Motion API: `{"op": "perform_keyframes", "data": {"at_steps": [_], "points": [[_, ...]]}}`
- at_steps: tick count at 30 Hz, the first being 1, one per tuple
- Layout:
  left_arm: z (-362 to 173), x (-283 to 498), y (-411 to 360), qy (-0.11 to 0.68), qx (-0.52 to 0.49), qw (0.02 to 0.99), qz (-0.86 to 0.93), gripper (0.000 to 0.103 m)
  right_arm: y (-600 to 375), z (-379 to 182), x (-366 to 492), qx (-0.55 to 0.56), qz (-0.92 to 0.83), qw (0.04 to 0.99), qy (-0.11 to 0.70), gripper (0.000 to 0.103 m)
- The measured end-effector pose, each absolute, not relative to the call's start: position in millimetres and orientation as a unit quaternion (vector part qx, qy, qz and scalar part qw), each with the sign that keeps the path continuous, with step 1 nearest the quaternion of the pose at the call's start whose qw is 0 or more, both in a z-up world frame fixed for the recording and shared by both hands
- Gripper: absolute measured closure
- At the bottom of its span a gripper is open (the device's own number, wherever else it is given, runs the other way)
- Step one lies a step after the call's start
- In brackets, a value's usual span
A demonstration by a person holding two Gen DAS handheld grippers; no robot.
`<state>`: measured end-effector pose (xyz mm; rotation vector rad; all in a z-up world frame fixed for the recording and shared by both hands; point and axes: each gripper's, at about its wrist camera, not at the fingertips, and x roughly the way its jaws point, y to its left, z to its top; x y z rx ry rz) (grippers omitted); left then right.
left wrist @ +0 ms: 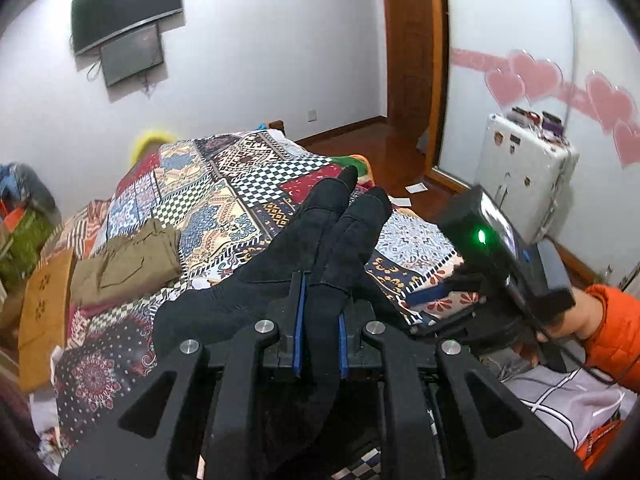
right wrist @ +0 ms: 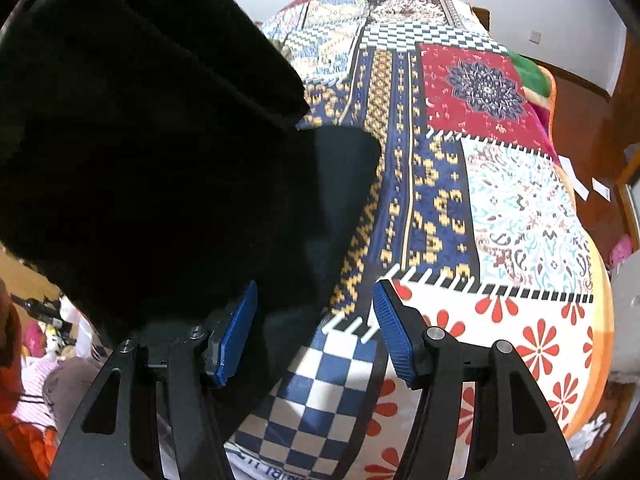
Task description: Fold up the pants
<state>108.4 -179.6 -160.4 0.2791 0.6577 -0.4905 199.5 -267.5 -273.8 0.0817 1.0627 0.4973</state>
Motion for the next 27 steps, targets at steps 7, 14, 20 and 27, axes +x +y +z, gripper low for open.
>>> {"op": "perform_keyframes", "data": {"at_steps": [7,14,20,27], "points": [[-164,94,-178,0.314,0.142,0.894,-0.288,0.091,-280,-251,209,0.068,0.226,0.856,0.460,0.046],[-177,74,-185,0.316,0.173,0.866,-0.347,0.091,-302,-250,212,0.109,0.218,0.857,0.453,0.046],[-203,77,-191,0.367,0.181,0.837,-0.363,0.089,-311,-261,201,0.100,0.205,0.850,0.476,0.046],[-227,82,-192,0.416,0.173,0.818,-0.357,0.088,-297,-289,201,0.078,0.213,0.825,0.518,0.046]]}}
